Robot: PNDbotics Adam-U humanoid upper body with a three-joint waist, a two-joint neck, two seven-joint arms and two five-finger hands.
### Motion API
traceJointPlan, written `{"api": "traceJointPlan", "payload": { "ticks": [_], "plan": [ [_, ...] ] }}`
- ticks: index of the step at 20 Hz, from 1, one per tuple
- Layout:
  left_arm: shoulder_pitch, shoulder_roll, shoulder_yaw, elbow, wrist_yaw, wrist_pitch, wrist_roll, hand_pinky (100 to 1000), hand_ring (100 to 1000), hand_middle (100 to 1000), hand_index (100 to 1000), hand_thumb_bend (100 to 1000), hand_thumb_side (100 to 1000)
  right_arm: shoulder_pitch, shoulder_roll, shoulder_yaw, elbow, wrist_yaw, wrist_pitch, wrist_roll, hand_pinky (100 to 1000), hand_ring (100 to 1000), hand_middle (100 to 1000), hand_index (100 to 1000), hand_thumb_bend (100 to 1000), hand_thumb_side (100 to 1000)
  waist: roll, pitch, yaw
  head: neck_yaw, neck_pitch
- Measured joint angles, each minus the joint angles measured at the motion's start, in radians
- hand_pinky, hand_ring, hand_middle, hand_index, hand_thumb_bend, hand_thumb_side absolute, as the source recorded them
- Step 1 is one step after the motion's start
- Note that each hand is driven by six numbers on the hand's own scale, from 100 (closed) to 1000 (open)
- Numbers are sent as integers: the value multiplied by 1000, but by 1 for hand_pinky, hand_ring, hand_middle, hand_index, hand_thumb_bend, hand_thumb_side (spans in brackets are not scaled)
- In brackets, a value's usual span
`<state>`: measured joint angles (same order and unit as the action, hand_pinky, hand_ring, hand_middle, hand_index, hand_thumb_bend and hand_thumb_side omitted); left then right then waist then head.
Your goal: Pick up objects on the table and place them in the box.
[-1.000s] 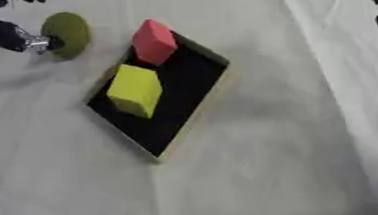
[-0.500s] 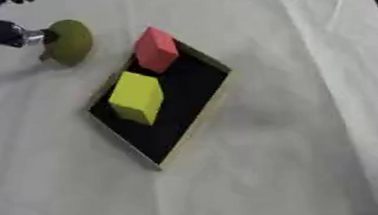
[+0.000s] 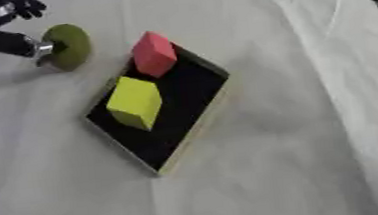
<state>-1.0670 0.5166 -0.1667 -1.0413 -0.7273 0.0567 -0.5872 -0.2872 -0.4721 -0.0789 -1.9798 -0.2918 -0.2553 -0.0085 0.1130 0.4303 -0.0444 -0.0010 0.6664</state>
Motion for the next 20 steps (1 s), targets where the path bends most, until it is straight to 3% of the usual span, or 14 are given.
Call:
{"api": "traceJointPlan", "payload": {
  "ticks": [7,13,14,17,19,20],
  "plan": [
    [0,-1,0,19,-37,4,-48,951,898,810,941,508,532,-3,1,0,0,0,3,1,859,892,698,778,100,673,0,7,-6,0,0],
    [0,-12,5,24,-67,9,-3,890,815,699,849,300,465,-3,3,0,0,0,6,4,860,891,698,778,100,675,0,10,-11,0,0],
    [0,-15,5,23,-67,9,13,861,789,669,823,218,418,-3,4,0,0,0,7,4,861,891,698,778,100,675,0,11,-11,0,0],
    [0,-18,5,22,-61,3,69,814,744,615,779,100,372,-3,10,0,0,0,11,5,861,890,697,778,100,676,0,11,-11,0,0],
    [1,-20,5,18,-43,-4,99,792,719,589,750,100,298,-3,11,0,0,0,13,4,861,890,697,778,100,676,0,11,-11,0,0],
    [1,-22,4,17,-33,-8,110,786,701,571,729,100,194,-3,11,0,0,0,14,4,861,889,697,777,100,676,0,11,-11,0,0]
  ]
}}
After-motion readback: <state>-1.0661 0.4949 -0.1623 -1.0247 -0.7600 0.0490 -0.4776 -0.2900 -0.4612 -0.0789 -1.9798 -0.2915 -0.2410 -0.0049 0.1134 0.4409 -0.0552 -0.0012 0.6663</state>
